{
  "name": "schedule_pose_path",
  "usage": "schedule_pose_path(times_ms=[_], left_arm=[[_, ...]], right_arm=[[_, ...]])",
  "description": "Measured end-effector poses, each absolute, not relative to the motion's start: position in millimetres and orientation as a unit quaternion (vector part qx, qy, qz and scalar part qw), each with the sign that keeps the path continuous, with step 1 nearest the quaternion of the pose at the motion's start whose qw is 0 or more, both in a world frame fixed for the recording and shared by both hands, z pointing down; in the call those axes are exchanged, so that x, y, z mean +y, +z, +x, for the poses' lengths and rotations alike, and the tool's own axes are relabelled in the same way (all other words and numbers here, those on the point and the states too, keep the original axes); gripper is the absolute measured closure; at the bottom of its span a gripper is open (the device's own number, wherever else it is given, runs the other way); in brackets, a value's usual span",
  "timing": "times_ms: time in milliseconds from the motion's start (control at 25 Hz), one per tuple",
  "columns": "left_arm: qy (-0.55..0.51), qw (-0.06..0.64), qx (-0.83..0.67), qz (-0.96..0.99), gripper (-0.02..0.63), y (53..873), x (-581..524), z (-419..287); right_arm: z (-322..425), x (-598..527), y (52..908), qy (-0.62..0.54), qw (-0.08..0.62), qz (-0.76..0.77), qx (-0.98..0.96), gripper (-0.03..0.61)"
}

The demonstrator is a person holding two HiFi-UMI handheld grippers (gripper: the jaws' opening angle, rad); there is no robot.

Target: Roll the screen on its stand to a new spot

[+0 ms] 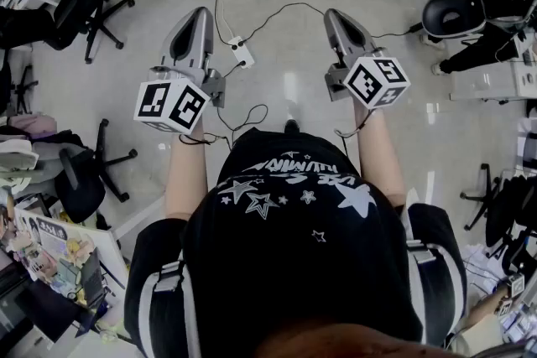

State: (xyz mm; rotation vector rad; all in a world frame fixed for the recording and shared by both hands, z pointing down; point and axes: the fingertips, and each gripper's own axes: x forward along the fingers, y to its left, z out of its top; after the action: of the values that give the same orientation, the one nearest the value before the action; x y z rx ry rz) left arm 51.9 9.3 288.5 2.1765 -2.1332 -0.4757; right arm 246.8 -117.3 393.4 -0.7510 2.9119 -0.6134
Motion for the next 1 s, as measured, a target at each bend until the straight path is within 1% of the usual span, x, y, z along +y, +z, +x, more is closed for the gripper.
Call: schedule_pose_path(times_ms=[240, 480, 640, 800, 1000], left_arm=[[-0.149, 0.024, -0.693, 0.705, 0.601, 289, -9, 65], [-0.142, 0.029, -0.704, 0.695, 0.601, 292, -18, 48], [-0.133, 0.029, -0.699, 0.702, 0.601, 303, -30, 39], [-0.140, 0.031, -0.692, 0.708, 0.601, 308, -51, 12], [-0.155, 0.026, -0.689, 0.707, 0.603, 300, -81, -50]], right_arm=[[256, -144, 403, -0.213, 0.040, -0.239, 0.947, 0.572], [232, -153, 411, -0.224, 0.043, -0.226, 0.947, 0.572], [215, -160, 418, -0.211, 0.030, -0.223, 0.951, 0.572], [192, -182, 419, -0.209, 0.031, -0.235, 0.949, 0.572], [144, -212, 407, -0.191, 0.025, -0.245, 0.950, 0.572]])
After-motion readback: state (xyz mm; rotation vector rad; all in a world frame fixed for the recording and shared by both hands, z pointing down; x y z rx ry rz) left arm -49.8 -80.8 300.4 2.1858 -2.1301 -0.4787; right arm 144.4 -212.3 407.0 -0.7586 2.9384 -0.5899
